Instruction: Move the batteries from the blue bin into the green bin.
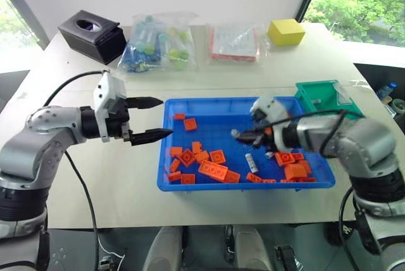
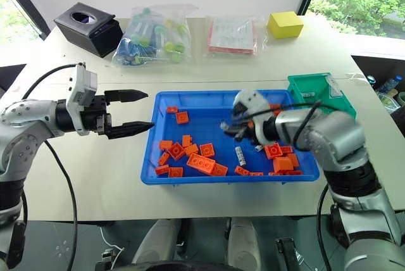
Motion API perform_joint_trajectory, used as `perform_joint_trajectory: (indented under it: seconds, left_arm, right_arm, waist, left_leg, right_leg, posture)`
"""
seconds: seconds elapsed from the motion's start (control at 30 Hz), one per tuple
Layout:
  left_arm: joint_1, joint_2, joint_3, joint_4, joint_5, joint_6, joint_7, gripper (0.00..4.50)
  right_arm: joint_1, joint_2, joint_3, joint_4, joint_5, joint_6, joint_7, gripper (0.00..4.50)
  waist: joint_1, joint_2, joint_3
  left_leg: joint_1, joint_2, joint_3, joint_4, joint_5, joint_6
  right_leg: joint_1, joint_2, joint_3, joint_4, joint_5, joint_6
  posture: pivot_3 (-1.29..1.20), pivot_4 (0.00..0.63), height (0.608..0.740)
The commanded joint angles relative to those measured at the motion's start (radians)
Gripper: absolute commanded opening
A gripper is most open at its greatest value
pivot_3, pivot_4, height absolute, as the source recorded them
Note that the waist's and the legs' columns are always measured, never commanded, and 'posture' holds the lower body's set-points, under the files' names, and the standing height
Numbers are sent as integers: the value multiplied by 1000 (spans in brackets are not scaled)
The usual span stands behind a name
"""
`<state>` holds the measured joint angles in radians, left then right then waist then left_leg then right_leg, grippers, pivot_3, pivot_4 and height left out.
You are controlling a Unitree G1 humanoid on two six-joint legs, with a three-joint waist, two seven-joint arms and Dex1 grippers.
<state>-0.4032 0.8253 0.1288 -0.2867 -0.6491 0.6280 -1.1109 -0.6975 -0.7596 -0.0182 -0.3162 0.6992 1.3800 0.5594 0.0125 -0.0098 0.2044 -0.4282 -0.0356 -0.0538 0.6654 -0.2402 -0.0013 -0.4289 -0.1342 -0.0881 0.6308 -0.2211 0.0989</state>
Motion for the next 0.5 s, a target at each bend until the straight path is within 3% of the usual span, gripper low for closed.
perform_joint_trajectory:
  seconds: [0.03, 0.2, 0.5]
  left_arm:
    - [7, 23, 10, -41, -33, 12, -21, 4500]
    - [19, 39, 5, -76, -64, 35, -51, 4500]
    - [2, 33, -14, -83, -70, 39, -49, 4500]
  right_arm:
    - [-36, -84, -129, 85, -47, -32, -12, 72]
    - [22, -203, -172, 232, -143, -149, 2, 72]
    - [111, -252, -190, 379, -262, -303, 4, 72]
  waist:
    - [5, 0, 0]
    - [0, 0, 0]
    - [-5, 0, 0]
  left_leg:
    - [0, 0, 0, 0, 0, 0]
    - [-1, -1, 1, 0, 0, 0]
    - [0, 0, 3, 0, 0, 0]
  right_leg:
    - [0, 0, 0, 0, 0, 0]
    - [0, -1, 0, -1, 0, 0]
    - [0, 0, 1, 1, 0, 0]
  posture:
    - [0, 150, 692]
    - [0, 150, 692]
    - [0, 150, 692]
